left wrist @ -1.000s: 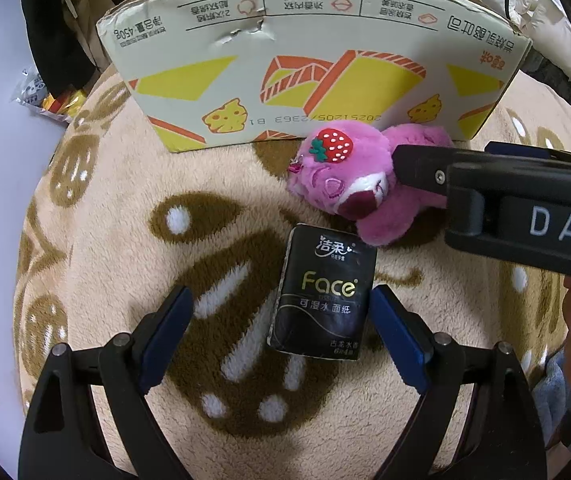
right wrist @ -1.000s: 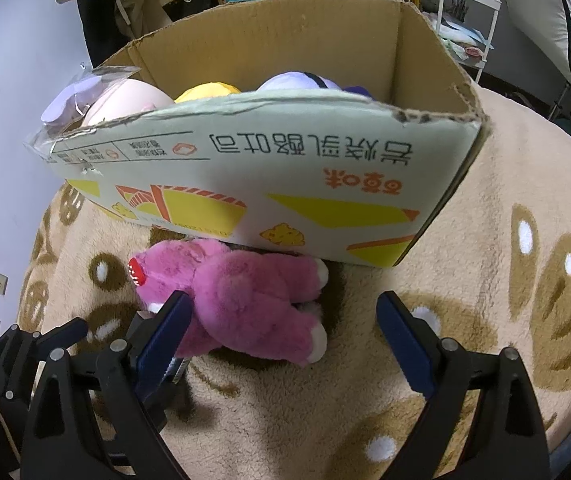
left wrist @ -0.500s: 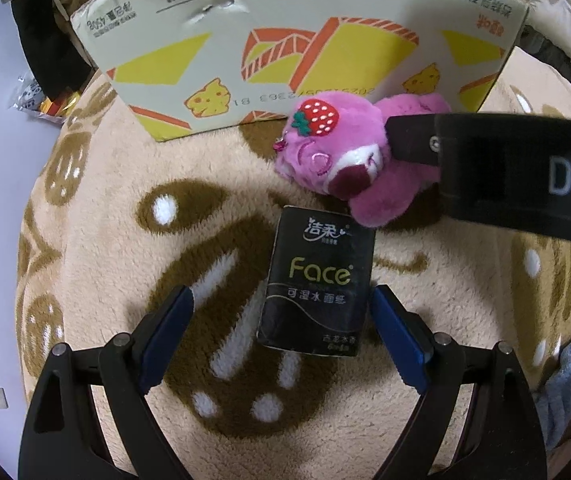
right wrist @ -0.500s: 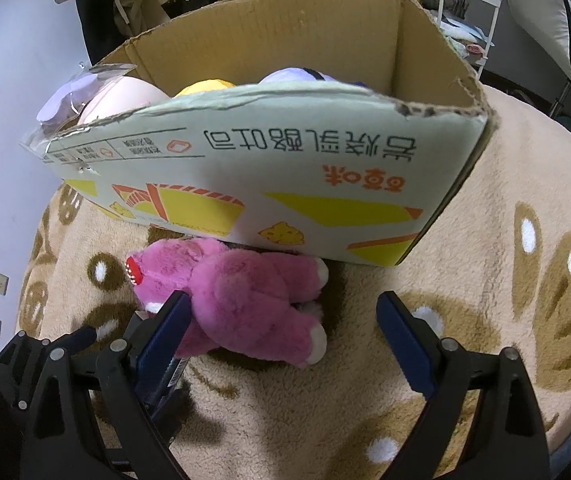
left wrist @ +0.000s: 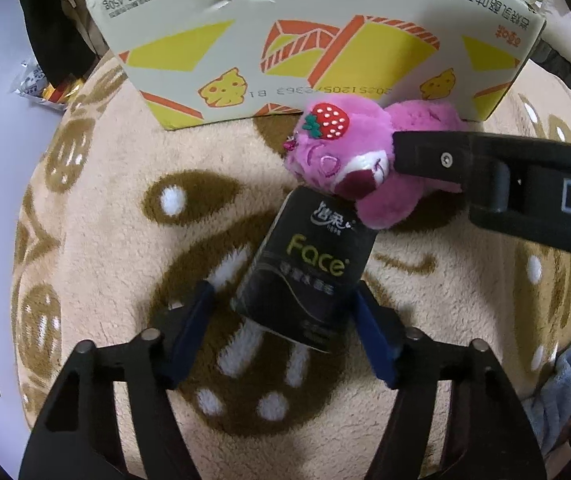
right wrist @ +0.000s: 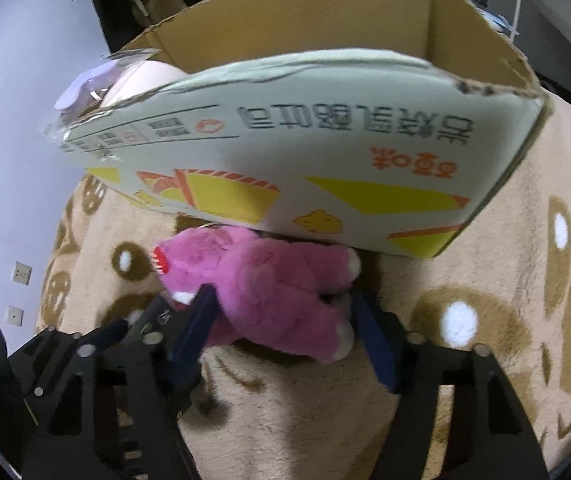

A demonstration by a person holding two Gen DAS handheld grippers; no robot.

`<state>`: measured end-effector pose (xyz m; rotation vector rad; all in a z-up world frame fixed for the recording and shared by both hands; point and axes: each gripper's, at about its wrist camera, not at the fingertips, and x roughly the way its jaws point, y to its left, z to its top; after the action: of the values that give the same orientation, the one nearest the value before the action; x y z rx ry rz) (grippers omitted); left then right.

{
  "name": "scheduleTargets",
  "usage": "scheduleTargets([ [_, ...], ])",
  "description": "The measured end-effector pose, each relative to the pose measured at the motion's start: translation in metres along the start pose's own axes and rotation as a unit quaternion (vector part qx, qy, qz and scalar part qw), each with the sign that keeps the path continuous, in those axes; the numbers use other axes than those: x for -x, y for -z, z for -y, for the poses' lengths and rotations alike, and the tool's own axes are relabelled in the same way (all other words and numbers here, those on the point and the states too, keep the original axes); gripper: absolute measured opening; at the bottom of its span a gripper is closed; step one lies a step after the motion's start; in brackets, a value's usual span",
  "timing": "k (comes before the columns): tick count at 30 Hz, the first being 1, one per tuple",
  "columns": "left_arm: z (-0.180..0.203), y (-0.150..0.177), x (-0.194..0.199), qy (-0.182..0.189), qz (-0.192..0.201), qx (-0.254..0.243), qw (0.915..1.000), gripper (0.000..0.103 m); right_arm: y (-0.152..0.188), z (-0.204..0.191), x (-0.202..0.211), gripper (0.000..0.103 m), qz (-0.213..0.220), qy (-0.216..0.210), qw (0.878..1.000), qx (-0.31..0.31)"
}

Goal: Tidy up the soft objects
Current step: 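Grasp the black Face tissue pack with the left tool while the right tool grasps the pink bear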

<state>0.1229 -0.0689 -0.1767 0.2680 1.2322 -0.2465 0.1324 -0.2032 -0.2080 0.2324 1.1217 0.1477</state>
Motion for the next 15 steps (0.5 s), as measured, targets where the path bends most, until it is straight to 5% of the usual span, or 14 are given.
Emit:
scheduleTargets([
  [6, -0.014, 0.000, 0.004, 0.000, 0.006, 0.015, 0.9999, 0.042, 0.006, -0.014, -0.007, 0.059, -0.013, 0.012, 0.999, 0.028],
  [15, -0.013, -0.006, 0.005, 0.013, 0.014, 0.014, 0.9997, 0.047, 0.007, -0.019, -0.008, 0.058, -0.010, 0.017, 0.999, 0.028],
])
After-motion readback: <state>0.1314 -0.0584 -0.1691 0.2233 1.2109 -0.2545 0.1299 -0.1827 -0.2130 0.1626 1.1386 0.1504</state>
